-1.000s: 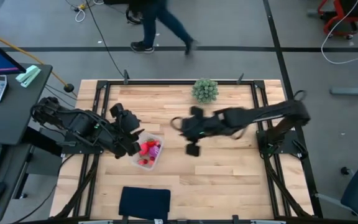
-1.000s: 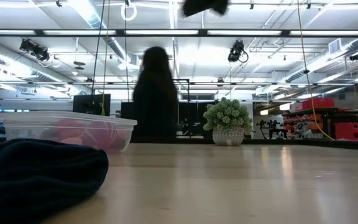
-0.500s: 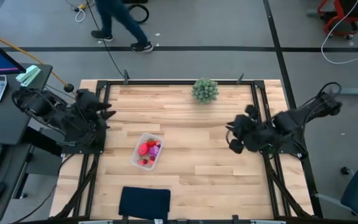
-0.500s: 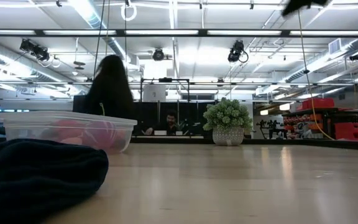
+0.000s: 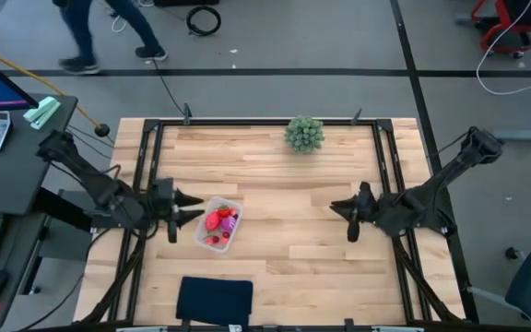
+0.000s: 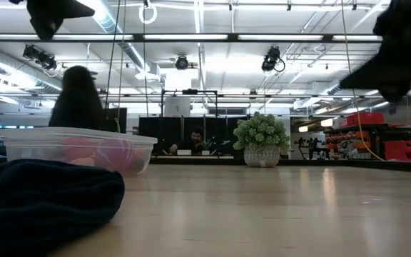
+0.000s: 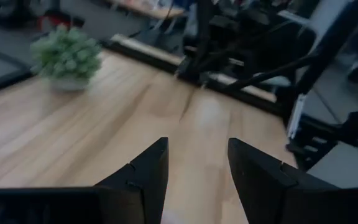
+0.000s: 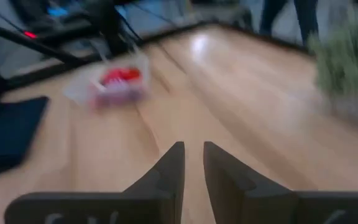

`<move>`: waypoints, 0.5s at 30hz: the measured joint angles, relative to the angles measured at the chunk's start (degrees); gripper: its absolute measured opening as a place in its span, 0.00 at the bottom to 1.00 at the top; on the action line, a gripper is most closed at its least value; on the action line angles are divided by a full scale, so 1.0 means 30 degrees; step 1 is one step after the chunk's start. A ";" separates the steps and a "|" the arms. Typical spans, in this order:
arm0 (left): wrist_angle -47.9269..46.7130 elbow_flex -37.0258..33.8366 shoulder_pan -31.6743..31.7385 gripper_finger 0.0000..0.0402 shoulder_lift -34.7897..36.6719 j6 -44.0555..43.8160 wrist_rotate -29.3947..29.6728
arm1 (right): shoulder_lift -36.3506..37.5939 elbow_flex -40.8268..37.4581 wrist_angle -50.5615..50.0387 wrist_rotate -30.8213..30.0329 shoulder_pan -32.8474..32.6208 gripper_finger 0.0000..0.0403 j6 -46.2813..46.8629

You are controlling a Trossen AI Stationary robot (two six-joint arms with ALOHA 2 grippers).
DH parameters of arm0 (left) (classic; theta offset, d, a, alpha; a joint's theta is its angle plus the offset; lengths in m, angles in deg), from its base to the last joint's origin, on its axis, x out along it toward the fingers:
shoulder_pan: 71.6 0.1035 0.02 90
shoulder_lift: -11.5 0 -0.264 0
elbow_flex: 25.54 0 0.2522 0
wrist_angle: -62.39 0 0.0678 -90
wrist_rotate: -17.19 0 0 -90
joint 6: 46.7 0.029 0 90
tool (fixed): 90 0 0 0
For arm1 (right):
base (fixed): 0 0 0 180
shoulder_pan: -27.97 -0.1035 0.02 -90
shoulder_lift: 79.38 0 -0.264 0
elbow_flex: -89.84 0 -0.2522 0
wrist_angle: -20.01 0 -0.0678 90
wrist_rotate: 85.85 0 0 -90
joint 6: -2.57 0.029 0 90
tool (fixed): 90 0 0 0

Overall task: Pick and placing Produce into tupperware
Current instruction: Return to Home Position

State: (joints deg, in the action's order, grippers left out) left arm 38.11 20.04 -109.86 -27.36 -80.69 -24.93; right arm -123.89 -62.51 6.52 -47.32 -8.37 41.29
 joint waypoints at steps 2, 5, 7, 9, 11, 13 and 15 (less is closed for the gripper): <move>0.1980 -0.0809 0.0007 0.43 0.0416 0.1536 -0.0189 | 0.1162 0.0104 0.1230 0.0593 0.0353 0.17 -0.3311; 0.3057 -0.0949 0.0072 0.43 0.1458 0.3133 -0.0244 | 0.3200 0.0833 0.2429 0.2988 0.1150 0.17 -0.8847; 0.3946 -0.0942 0.0066 0.43 0.2307 0.4574 -0.0323 | 0.4632 0.1160 0.3229 0.4944 0.1860 0.17 -1.1645; 0.4838 -0.0942 0.0066 0.43 0.3393 0.6472 -0.0955 | 0.5953 0.1171 0.3213 0.6807 0.2722 0.17 -1.2900; 0.5551 -0.0927 0.0066 0.43 0.4466 0.8387 -0.1686 | 0.7039 0.1027 0.2768 0.8120 0.3577 0.16 -1.2962; 0.6339 -0.0993 0.0066 0.43 0.5299 0.9626 -0.2087 | 0.7868 0.0672 0.2032 0.8509 0.4353 0.16 -1.2134; 0.6993 -0.1402 0.0072 0.43 0.5944 1.0150 -0.2273 | 0.8325 0.0377 0.1384 0.8654 0.4857 0.17 -1.0565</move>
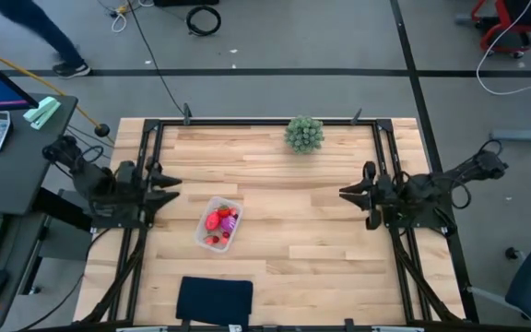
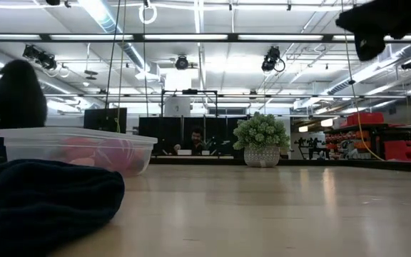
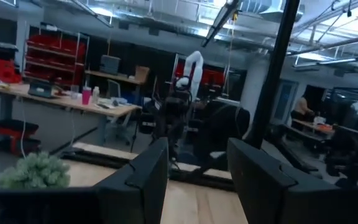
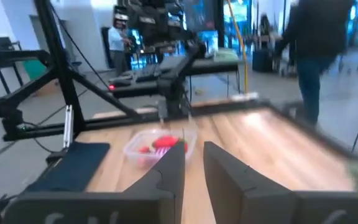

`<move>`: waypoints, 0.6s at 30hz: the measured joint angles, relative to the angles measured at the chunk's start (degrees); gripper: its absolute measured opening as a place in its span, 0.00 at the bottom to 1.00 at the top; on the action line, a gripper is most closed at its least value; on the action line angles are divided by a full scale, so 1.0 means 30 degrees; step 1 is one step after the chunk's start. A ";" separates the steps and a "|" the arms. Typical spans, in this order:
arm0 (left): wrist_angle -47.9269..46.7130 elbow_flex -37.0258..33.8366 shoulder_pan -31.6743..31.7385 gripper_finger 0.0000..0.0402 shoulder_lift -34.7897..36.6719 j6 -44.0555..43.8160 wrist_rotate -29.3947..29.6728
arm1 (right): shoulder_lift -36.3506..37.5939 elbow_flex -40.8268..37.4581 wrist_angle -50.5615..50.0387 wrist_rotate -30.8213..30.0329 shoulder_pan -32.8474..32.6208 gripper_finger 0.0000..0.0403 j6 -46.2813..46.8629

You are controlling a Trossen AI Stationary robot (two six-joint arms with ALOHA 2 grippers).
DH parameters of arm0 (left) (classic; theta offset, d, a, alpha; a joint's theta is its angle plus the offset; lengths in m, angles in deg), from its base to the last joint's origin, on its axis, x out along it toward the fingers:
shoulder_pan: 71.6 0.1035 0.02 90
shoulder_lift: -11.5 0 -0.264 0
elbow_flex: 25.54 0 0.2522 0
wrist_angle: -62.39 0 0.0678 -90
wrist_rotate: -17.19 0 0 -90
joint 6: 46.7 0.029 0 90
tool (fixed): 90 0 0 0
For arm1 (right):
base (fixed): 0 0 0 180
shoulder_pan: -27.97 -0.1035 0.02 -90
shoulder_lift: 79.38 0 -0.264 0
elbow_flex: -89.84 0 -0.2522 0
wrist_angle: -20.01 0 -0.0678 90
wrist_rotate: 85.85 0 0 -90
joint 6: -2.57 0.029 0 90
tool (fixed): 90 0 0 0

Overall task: Pick and placing Produce into tupperware
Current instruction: Return to Home Position

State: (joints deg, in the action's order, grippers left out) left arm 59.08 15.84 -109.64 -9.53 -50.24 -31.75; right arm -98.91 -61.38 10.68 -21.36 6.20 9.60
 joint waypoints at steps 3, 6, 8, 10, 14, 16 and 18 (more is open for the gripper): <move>0.0141 -0.1058 -0.0007 0.43 0.0460 -0.0459 -0.0141 | 0.0127 -0.0587 -0.0442 0.0129 0.0231 0.17 0.1483; 0.0158 -0.2123 -0.0002 0.43 0.0675 -0.0994 -0.0120 | 0.0141 -0.1452 0.0051 -0.0281 0.0228 0.17 0.1594; 0.0211 -0.2513 0.0001 0.43 0.0912 -0.1054 -0.0064 | 0.0308 -0.1921 0.0349 -0.0975 0.0230 0.17 0.1604; 0.0285 -0.2563 -0.0002 0.43 0.1206 -0.0983 0.0091 | 0.0554 -0.2304 0.0500 -0.1704 0.0245 0.17 0.1612; 0.0376 -0.2563 0.0001 0.43 0.2232 -0.0136 0.0154 | 0.1313 -0.2717 0.0453 -0.1871 0.0347 0.17 0.1609; 0.0309 -0.2563 0.0001 0.43 0.2836 0.0324 0.0150 | 0.1681 -0.2717 0.0488 -0.1811 0.0347 0.17 0.1202; 0.0164 -0.2563 0.0001 0.43 0.3518 0.0626 0.0147 | 0.2058 -0.2717 0.0452 -0.1810 0.0347 0.17 0.0740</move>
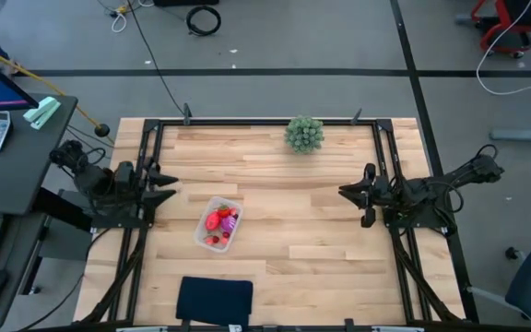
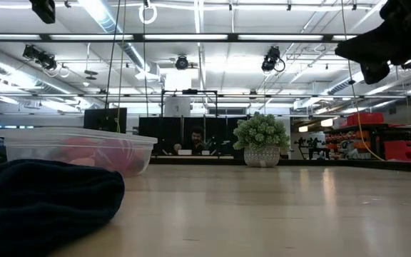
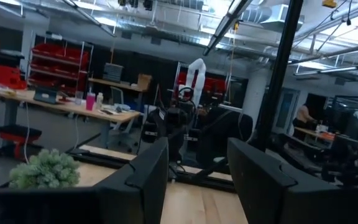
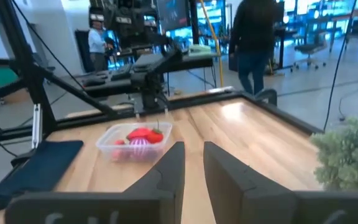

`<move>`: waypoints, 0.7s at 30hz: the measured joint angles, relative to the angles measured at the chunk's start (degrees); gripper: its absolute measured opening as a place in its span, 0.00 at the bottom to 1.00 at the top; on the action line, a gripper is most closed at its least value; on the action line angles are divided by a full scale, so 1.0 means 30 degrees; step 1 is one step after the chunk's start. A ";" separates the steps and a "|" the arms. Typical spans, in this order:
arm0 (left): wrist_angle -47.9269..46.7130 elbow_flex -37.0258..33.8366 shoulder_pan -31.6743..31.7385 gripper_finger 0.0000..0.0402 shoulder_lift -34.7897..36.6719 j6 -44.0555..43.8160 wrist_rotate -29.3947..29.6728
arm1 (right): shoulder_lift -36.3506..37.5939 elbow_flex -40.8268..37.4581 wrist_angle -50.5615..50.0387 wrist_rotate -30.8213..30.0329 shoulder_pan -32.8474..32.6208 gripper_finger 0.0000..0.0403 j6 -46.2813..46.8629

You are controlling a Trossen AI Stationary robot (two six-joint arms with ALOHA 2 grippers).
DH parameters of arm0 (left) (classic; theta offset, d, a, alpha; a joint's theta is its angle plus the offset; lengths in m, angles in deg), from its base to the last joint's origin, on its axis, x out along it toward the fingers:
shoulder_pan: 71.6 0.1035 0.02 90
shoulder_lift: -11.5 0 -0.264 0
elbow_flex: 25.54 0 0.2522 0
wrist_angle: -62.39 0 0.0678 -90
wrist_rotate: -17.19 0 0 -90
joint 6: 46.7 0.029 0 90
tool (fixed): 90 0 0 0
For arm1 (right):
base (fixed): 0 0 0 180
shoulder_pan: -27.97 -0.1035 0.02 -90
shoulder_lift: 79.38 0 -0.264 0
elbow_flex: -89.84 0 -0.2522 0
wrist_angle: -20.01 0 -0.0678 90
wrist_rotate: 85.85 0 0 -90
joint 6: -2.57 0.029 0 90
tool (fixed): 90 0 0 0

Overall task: Pick and placing Produce into tupperware
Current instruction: Return to Home Position

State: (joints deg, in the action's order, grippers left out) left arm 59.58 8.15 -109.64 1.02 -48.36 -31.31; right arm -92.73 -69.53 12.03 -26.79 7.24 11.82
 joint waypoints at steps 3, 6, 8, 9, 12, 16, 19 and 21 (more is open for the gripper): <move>-0.0798 0.0000 0.0000 0.43 0.0921 0.0187 0.0000 | 0.0564 0.0000 -0.0125 0.0000 0.0000 0.17 -0.0590; -0.1661 0.0000 0.0000 0.43 0.1751 -0.0351 0.0007 | 0.1253 -0.0007 -0.0646 0.0007 0.0000 0.17 -0.0890; -0.2242 0.0000 0.0000 0.43 0.2105 -0.0759 0.0000 | 0.1719 0.0000 -0.0851 0.0011 0.0000 0.17 -0.0969; -0.2480 0.0003 0.0000 0.43 0.2242 -0.0821 0.0000 | 0.1942 0.0000 -0.1060 0.0007 0.0000 0.17 -0.1061; -0.2993 0.0007 0.0000 0.43 0.2550 -0.0880 0.0000 | 0.2540 -0.0004 -0.1262 0.0015 0.0000 0.17 -0.1243; -0.3251 0.0007 0.0000 0.43 0.2578 -0.0920 -0.0005 | 0.3076 0.0000 -0.1833 -0.0173 0.0000 0.17 -0.1582; -0.3497 0.0000 0.0000 0.43 0.2889 -0.0759 -0.0018 | 0.3620 0.0061 -0.2317 -0.1002 0.0000 0.17 -0.1648; -0.3277 0.0022 0.0000 0.43 0.3137 -0.1466 -0.0017 | 0.3947 0.0095 -0.2186 -0.0861 0.0000 0.17 -0.1452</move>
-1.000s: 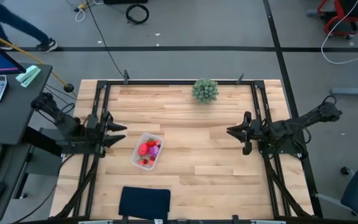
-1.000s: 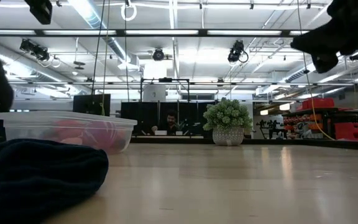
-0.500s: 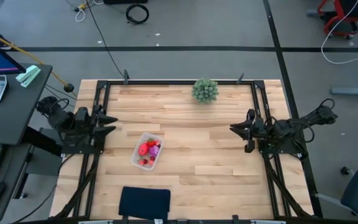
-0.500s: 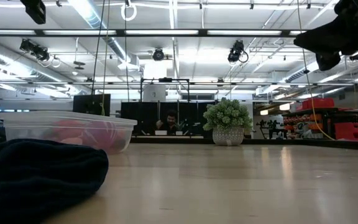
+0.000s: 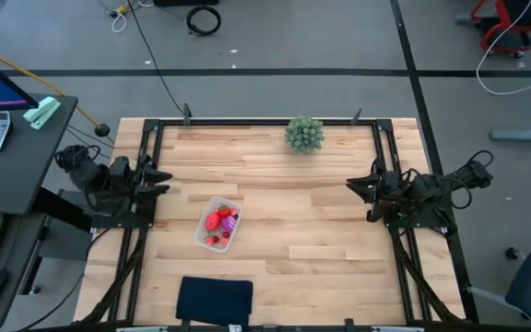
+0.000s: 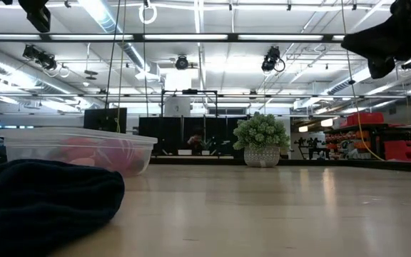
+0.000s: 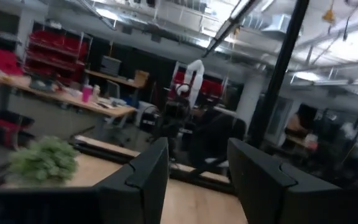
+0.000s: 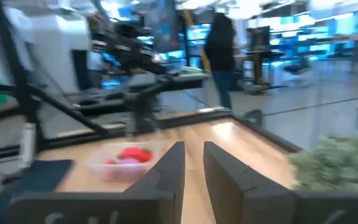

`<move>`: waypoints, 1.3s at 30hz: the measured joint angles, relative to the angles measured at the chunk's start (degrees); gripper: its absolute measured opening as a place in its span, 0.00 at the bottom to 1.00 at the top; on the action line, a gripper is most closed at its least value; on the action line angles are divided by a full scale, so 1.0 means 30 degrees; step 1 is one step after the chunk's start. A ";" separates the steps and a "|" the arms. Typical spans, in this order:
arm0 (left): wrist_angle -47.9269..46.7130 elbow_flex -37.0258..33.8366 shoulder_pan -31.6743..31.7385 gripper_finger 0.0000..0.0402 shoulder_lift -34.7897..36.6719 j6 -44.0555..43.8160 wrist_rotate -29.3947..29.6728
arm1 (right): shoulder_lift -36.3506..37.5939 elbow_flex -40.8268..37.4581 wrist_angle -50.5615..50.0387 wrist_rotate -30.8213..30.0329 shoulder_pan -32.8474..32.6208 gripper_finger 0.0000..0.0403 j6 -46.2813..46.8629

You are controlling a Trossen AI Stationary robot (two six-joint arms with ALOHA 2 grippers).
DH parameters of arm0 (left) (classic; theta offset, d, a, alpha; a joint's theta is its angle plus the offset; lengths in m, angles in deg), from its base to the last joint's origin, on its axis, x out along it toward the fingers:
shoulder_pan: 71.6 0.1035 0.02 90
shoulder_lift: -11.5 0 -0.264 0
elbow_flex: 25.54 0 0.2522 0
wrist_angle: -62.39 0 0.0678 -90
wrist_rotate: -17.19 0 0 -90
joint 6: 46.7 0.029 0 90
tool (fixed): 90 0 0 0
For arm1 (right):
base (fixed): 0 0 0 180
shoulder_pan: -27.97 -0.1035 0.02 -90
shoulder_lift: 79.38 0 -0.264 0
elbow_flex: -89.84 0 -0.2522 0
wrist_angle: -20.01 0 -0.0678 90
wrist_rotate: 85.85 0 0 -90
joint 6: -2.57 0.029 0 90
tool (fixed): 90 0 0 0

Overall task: Pick and placing Produce into tupperware
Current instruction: Return to Home Position

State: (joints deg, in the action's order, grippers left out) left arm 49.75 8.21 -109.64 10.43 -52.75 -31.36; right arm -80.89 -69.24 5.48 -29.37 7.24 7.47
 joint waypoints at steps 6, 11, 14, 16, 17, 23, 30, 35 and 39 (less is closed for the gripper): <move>0.0848 -0.1692 0.0000 0.43 -0.0005 -0.1276 -0.1253 | -0.0089 0.0022 -0.0084 0.1371 -0.0004 0.17 0.0495; 0.4073 -0.4825 0.0000 0.43 -0.0011 -0.0783 -0.1252 | -0.0688 0.0022 -0.0762 0.1394 0.0000 0.17 0.0643; 0.5227 -0.5638 0.0000 0.43 0.0001 -0.0776 -0.1250 | -0.1213 0.0022 -0.0919 0.1422 0.0000 0.17 0.1298; 0.5259 -0.5710 0.0000 0.43 -0.0005 -0.0776 -0.1250 | -0.1643 0.0022 -0.0954 0.1449 -0.0007 0.17 0.1860; 0.5242 -0.5712 0.0000 0.43 -0.0005 -0.0776 -0.1250 | -0.1905 0.0022 -0.0971 0.1512 -0.0007 0.17 0.2289; 0.4548 -0.5712 0.0000 0.43 -0.0005 -0.0843 -0.1250 | -0.3654 0.0022 -0.1049 0.1732 -0.0007 0.17 0.3459; 0.3338 -0.5719 0.0000 0.43 -0.0020 -0.1744 -0.1257 | -0.4701 0.0022 -0.0617 0.1704 -0.0007 0.17 0.3440; 0.2623 -0.5719 0.0000 0.43 -0.0013 -0.1784 -0.1250 | -0.4586 0.0022 -0.0373 0.1506 -0.0007 0.17 0.3036; 0.2510 -0.5719 0.0000 0.43 -0.0013 -0.0983 -0.1243 | -0.4344 0.0022 -0.0293 0.2171 -0.0004 0.17 0.3368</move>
State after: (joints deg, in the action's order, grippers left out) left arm 57.28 -8.95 -109.64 10.40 -55.70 -35.09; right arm -93.92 -69.18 4.60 -22.86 7.23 17.57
